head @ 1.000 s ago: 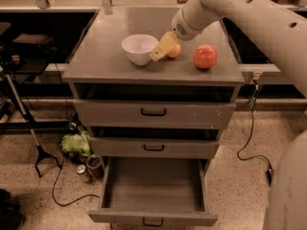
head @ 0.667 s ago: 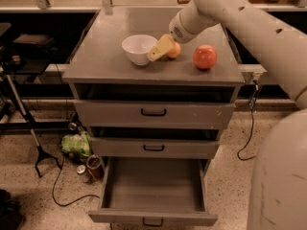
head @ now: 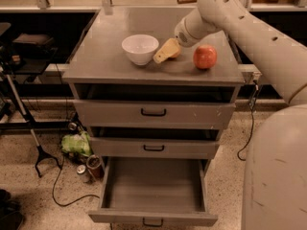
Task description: Place orange into bottom drawer
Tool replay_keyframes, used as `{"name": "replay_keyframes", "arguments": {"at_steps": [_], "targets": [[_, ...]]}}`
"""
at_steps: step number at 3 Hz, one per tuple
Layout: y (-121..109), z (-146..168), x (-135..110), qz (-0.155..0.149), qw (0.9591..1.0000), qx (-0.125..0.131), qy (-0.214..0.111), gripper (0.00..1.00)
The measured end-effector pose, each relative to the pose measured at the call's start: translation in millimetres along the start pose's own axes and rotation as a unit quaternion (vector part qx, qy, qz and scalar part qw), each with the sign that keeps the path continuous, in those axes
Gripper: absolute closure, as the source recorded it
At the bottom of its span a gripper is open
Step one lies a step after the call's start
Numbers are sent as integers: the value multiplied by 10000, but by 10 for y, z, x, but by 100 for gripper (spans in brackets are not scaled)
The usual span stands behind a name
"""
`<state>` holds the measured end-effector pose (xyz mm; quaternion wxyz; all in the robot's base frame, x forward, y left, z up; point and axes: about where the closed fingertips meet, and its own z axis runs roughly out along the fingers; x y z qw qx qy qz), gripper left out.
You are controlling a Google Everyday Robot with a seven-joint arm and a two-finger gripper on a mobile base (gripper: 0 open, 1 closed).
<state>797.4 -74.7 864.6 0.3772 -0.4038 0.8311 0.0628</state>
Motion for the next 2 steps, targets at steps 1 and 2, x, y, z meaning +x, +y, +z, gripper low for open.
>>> {"name": "replay_keyframes", "arguments": {"at_steps": [1,2], "targets": [[-143,-25,61,-183,9997,151,-43,0],[-247,-69,89,-320,9991,269,-67,9]]}}
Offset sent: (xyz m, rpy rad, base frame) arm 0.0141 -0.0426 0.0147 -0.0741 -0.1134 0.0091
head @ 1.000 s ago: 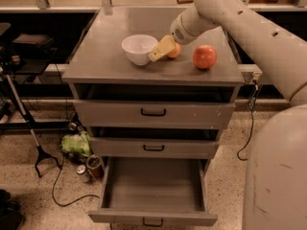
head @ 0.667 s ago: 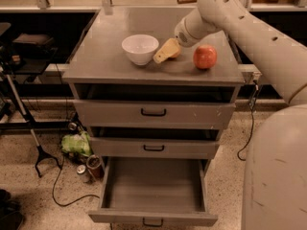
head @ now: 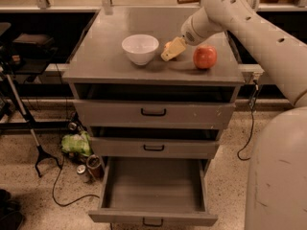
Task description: Place orange into bottom drawer
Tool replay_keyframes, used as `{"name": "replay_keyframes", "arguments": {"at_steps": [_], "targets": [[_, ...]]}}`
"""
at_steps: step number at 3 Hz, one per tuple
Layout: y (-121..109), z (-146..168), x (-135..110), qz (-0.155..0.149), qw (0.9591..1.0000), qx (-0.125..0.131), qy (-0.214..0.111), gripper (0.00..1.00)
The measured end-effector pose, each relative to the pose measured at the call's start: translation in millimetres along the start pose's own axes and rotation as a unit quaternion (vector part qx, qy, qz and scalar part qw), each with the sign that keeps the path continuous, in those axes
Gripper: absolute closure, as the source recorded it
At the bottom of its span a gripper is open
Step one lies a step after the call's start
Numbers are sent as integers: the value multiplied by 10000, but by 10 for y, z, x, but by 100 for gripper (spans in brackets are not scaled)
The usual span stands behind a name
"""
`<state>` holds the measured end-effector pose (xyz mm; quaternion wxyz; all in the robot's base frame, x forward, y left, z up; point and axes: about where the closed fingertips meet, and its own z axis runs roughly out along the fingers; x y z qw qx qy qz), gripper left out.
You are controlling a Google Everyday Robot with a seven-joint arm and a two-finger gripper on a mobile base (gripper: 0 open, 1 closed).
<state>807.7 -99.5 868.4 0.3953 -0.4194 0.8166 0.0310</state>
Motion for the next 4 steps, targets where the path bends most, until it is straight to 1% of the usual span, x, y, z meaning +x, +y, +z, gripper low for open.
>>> {"name": "replay_keyframes", "arguments": {"at_steps": [1,2,4], "targets": [[-34,-14,-6,-128,9999,27,-21,9],[7,19,-31,-243,9997,-56,-37,5],[113,149,-55,-415,9988,-267,-12,7]]}}
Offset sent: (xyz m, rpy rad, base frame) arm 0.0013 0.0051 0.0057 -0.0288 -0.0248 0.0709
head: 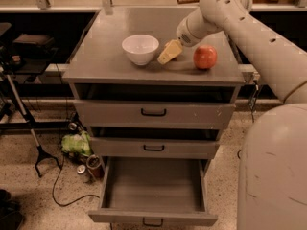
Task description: Place orange into bottom drawer
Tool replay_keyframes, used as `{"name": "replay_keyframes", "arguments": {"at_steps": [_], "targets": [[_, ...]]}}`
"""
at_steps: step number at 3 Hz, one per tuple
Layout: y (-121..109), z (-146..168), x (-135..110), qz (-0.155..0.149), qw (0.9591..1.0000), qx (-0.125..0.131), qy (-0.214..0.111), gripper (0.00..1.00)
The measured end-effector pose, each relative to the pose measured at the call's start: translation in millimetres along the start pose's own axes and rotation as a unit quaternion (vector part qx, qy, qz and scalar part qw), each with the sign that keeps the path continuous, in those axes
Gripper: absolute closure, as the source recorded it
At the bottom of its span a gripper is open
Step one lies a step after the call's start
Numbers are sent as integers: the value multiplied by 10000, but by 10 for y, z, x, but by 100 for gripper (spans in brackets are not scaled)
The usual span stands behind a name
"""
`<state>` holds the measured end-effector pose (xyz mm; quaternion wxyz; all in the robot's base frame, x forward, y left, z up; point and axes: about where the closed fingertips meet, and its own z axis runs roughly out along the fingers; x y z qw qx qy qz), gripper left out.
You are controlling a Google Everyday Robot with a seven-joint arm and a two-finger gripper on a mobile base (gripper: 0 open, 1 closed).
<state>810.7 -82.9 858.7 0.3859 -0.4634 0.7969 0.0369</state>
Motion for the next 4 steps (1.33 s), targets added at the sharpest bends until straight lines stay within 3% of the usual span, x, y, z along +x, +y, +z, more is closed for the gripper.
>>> {"name": "replay_keyframes", "arguments": {"at_steps": [1,2,4], "targets": [[15,58,-3,-40,10000,-60,40,13],[23,99,8,-65,9999,-111,81,28],[0,64,40,-41,9999,-81,94,74]]}}
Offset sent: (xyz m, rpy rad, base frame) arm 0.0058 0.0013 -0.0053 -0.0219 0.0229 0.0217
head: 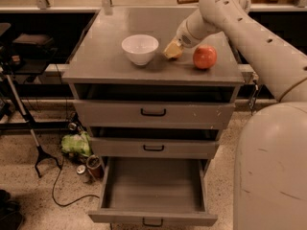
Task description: Place orange into bottom drawer
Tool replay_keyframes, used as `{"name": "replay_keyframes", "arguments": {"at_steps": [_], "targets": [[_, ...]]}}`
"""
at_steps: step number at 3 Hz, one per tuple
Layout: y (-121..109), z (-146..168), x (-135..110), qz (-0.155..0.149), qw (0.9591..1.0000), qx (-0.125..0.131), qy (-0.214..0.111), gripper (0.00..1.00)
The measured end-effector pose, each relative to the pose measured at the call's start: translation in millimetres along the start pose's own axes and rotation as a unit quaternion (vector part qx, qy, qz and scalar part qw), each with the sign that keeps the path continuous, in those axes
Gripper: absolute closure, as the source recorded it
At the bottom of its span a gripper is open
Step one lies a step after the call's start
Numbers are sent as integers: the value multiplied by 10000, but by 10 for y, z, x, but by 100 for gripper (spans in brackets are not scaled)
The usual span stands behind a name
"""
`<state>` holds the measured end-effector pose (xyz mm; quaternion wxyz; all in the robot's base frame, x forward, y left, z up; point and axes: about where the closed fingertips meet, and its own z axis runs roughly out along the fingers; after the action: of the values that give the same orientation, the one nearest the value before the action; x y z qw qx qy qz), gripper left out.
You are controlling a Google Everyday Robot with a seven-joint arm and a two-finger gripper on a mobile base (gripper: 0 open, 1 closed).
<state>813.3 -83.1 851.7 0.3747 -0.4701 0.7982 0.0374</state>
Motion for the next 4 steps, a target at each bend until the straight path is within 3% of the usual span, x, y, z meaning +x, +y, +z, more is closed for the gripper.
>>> {"name": "replay_keyframes", "arguments": {"at_steps": [1,3,4], "targets": [[-66,-191,48,35,9999,126,-39,97],[-193,-1062,-78,-35,9986,510,-157,100],[-89,-1517,-159,-150,9977,580,-328,100]]}}
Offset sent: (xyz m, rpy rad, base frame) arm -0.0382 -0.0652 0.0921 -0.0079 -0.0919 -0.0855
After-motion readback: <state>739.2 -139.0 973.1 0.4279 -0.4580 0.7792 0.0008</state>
